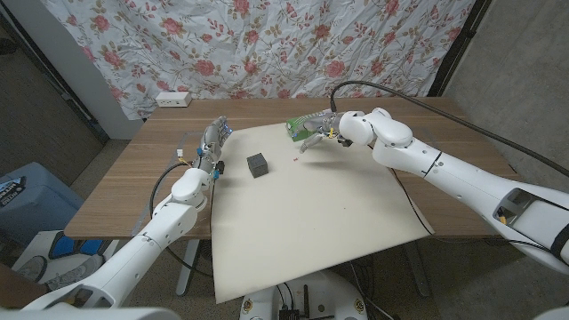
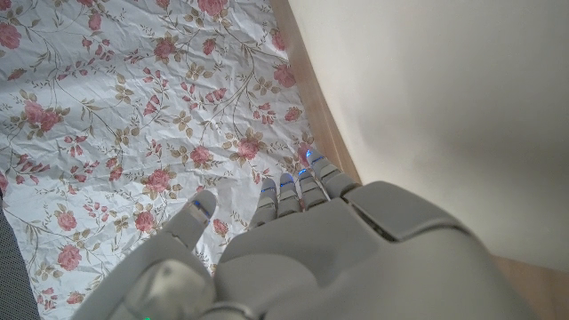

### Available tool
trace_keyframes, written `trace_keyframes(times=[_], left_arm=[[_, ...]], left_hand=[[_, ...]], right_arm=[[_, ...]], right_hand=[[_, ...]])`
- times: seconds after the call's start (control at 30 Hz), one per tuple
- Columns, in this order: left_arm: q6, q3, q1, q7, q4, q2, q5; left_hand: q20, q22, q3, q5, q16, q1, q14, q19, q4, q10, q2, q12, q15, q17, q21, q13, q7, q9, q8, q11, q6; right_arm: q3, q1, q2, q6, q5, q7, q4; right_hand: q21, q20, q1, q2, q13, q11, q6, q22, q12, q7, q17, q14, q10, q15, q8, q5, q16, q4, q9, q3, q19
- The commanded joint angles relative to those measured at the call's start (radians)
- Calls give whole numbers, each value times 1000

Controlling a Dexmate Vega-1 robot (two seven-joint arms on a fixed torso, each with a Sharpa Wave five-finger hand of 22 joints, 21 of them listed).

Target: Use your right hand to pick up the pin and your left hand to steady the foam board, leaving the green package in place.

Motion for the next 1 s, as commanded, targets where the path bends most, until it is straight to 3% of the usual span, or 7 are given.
trace_keyframes(times=[0.03, 0.43, 1.0], left_arm=[[-10, -2, 4, -2, 0, 2, 2], [-10, -8, 13, 2, -6, 6, -1], [-11, -8, 13, -1, -1, 2, -6]], left_hand=[[0, 2, 4, 2, 3, 4, 10, 8, 1, 10, 79, 0, 4, 4, 3, 2, -1, 1, 2, 2, 6], [-1, 2, 5, 2, 3, 4, 10, 7, 1, 11, 78, 0, 4, 3, 1, 2, -1, 1, 1, 2, 7], [-2, 2, 6, 2, 2, 5, 10, 7, 1, 11, 78, -2, 4, 3, 0, 2, -1, 1, 0, 2, 8]], right_arm=[[-26, 8, 35, 1, -42, 0, 31], [-54, 13, 65, -17, -84, 2, 59], [-80, 19, 85, -11, -101, 6, 101]], right_hand=[[1, -4, 11, -2, 3, -1, 19, 3, 6, 0, 7, 9, 12, -2, 13, 5, 7, 5, 5, -1, 15], [1, -9, 24, 8, 6, -11, 59, 4, 10, -1, 14, 20, 28, -13, 36, 6, 14, 6, 10, -2, 26], [0, -12, 31, 13, 9, -16, 79, 4, 8, -2, 20, 21, 27, -16, 49, 7, 17, 7, 13, -4, 28]])
